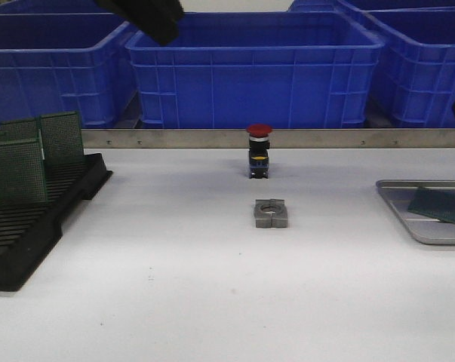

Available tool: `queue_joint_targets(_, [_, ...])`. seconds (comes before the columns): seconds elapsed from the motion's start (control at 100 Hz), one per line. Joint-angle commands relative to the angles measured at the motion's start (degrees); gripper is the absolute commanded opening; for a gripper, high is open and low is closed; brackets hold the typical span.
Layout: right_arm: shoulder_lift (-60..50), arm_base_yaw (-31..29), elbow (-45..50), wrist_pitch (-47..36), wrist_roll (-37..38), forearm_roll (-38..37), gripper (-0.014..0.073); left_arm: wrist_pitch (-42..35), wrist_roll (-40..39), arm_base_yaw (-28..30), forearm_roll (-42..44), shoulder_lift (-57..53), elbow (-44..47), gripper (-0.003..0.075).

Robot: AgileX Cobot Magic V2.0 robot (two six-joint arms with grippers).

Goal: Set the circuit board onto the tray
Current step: 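Carry the board with the right gripper to the metal tray and release, then grasp another green board in the black rack with the left gripper and lift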

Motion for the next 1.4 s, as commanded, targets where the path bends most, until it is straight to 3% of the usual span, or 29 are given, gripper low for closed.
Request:
queue_joint_targets(0.0, [-2.78,-0.19,-1.52,-1.14,-0.19,0.67,0.0592,1.98,-3.31,1.85,0.61,-3.84,-1.56,0.0472])
queue_joint_targets(0.29, [-2.78,-0.19,-1.52,-1.49,-0.19,0.67,0.0592,1.98,-4.40,4.86,8.79,-3.90,3.61,0.0470])
queue_joint_targets(0.51, [-2.78,-0.19,-1.52,-1.75,-0.19,0.67,0.0592,1.98,-6.20,5.21,18.93,-5.52,8.83,0.0370])
queue_joint_targets(0.87, [-2.78,-0.19,-1.52,-2.53,-0.19,1.07,0.0591,1.98,-6.46,9.43,18.11,-6.19,12.02,0.0366])
queue_joint_targets(1.39, [-2.78,-0.19,-1.52,-2.65,-0.19,1.52,0.0589,-3.07,-2.33,11.03,16.03,-6.09,18.51,0.0391])
